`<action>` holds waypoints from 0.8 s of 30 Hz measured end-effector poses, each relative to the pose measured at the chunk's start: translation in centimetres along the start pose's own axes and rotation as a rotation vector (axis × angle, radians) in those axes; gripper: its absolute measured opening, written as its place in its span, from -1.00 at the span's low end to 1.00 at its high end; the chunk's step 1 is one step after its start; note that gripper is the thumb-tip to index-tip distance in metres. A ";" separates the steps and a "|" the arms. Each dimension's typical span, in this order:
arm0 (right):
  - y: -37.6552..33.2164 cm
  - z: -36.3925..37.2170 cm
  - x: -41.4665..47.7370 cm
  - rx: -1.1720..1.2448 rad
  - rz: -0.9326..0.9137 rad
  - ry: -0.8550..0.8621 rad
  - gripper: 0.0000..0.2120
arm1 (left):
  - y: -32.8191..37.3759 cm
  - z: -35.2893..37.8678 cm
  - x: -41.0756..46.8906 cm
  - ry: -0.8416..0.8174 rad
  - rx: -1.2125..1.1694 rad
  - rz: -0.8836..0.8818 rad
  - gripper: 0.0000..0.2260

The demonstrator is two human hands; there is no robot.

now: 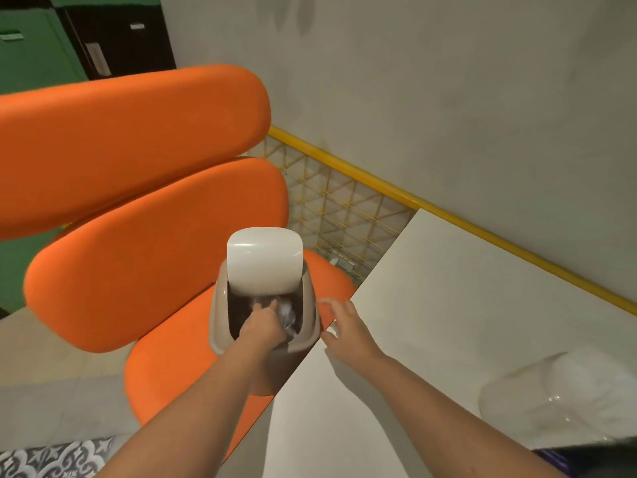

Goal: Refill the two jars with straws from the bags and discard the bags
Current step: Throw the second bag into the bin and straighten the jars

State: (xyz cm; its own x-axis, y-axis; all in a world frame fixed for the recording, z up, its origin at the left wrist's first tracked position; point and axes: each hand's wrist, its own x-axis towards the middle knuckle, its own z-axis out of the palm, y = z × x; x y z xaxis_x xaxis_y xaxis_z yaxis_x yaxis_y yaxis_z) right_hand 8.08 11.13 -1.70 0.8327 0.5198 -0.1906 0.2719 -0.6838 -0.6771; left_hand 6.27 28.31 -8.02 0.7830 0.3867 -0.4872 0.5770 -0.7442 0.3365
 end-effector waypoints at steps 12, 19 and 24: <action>-1.0 -7.0 -4.7 -0.212 0.060 -0.025 -0.64 | 7.3 -3.8 -5.2 0.140 0.121 0.136 -0.69; 1.9 -12.0 -12.9 -0.138 0.254 -0.006 -0.72 | 16.1 -1.6 -12.9 -0.077 0.087 0.568 -0.38; 6.9 -13.6 -19.3 -0.070 0.440 0.042 -0.66 | 21.0 2.9 -17.1 -0.254 0.117 0.729 -0.14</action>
State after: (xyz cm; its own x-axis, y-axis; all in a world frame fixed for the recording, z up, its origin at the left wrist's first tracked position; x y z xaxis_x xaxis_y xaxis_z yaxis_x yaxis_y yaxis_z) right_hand 0.44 -10.58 7.03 0.8948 0.1518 -0.4199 -0.0817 -0.8688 -0.4883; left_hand 4.26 4.50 5.01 0.8696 -0.3482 -0.3500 -0.1023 -0.8206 0.5623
